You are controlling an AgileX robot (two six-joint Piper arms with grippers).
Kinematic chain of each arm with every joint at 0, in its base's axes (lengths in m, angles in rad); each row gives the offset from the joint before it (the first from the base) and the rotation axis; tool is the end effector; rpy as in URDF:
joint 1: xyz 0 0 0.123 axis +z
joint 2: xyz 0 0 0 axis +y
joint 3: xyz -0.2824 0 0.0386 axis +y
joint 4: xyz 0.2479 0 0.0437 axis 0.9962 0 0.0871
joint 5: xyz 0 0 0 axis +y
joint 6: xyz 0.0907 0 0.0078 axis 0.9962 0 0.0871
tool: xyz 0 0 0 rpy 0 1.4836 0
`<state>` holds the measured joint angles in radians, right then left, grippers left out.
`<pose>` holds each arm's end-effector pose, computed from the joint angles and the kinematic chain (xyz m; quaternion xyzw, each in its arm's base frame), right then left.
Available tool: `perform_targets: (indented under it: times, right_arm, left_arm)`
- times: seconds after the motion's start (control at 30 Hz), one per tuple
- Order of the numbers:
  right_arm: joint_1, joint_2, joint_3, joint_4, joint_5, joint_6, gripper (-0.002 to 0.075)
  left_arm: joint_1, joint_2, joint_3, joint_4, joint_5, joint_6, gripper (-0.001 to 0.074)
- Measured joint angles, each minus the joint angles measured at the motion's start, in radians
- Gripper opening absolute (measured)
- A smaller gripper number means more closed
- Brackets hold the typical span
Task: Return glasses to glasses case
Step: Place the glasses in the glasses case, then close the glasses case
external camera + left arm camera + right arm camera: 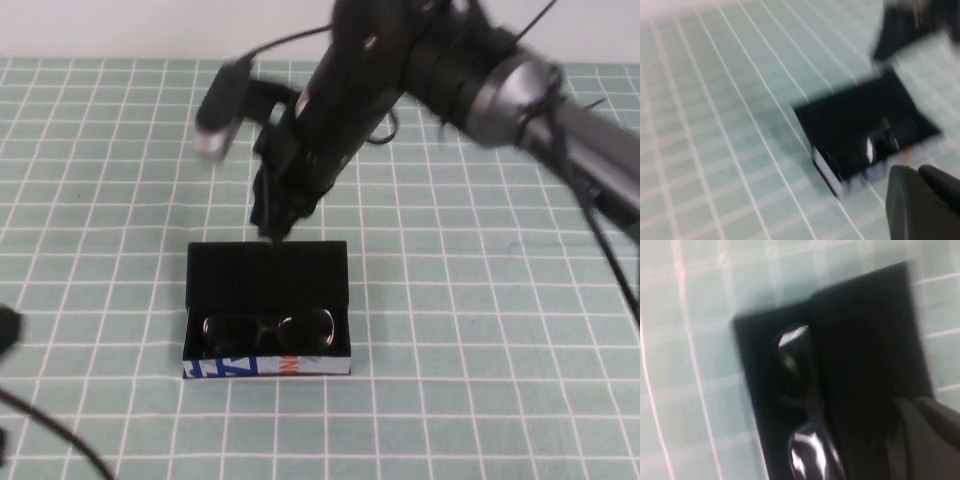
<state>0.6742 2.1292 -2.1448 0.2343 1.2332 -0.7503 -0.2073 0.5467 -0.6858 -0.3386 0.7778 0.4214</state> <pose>0.3531 0.3077 0.3095 -0.6230 0.7425 0.1077 0.2212 0.0885 -0.0403 0.3362 0.2212 0.8328 -0.1095 0.4954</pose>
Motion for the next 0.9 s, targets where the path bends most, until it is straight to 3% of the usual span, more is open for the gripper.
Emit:
perform_targets:
  times: [0.2,0.4,0.53,0.73,0.9]
  right_arm:
    - [-0.144,-0.004,-0.018,0.183,-0.046,0.163,-0.0011]
    - [-0.264,0.019,-0.019,0.272,-0.072,0.179,-0.0011]
    - [-0.297,0.054,-0.019,0.321,-0.074,0.181,-0.0011]
    - [-0.297,0.122,-0.019,0.385,-0.093,0.181,-0.0011]
    - [-0.297,0.193,-0.019,0.414,-0.092,0.176,-0.0011]
  left_arm:
    - [0.000,0.229,0.040,-0.234,0.040,0.222,-0.0002]
    - [-0.017,0.486,0.135,-0.674,-0.072,0.580,-0.0002]
    - [-0.122,0.642,0.195,-0.972,-0.241,0.831,-0.0002]
    - [-0.335,0.847,0.184,-1.238,-0.467,1.086,-0.0002]
    - [-0.393,0.991,0.135,-1.361,-0.532,1.206,-0.0002]
